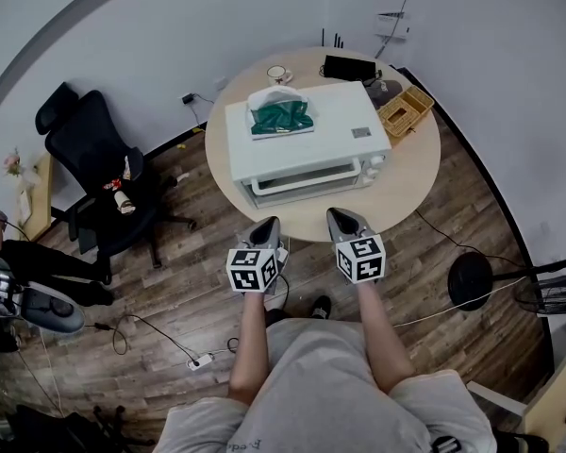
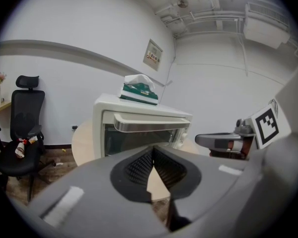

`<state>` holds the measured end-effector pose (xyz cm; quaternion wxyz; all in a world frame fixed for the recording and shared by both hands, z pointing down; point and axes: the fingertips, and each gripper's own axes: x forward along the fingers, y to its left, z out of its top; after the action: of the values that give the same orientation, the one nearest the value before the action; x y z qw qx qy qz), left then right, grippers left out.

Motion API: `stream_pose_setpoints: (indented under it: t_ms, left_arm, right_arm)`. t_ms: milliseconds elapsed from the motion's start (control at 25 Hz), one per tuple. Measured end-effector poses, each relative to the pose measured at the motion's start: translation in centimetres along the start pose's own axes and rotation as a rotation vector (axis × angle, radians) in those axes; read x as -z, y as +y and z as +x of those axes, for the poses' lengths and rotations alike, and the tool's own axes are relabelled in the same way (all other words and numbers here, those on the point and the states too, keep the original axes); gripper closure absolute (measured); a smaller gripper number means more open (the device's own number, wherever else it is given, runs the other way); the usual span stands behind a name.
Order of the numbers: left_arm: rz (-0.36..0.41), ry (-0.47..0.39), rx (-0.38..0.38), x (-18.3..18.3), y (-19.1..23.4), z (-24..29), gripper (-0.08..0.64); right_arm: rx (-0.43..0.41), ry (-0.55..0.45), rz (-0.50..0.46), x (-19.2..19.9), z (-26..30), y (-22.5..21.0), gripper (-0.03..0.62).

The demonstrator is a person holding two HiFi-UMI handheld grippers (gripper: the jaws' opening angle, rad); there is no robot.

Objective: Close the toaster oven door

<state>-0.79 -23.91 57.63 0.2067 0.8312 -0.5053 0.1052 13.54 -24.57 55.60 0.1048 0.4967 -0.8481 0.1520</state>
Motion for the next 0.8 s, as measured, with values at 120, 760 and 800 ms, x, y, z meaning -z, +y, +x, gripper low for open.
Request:
stream_pose_setpoints:
  t_ms: [120, 760, 800]
  left_arm:
    - [0.003, -0.001, 0.002, -0.04, -0.10, 0.12, 0.502]
    - [0.014, -0.005, 0.005, -0.22, -0.71, -0.02, 0.502]
    - [0.014, -0.006, 0.006, -0.25, -0.77, -0.01, 0.502]
  right_arm:
    - [0.006, -0.002, -0.001, -0.03, -0.06, -0.25, 0.592]
    - [0.012, -0.010, -0.010, -0.16, -0.71, -0.48, 0.592]
    - [0.011, -0.011, -0.010, -0.15, -0.75, -0.47, 0.592]
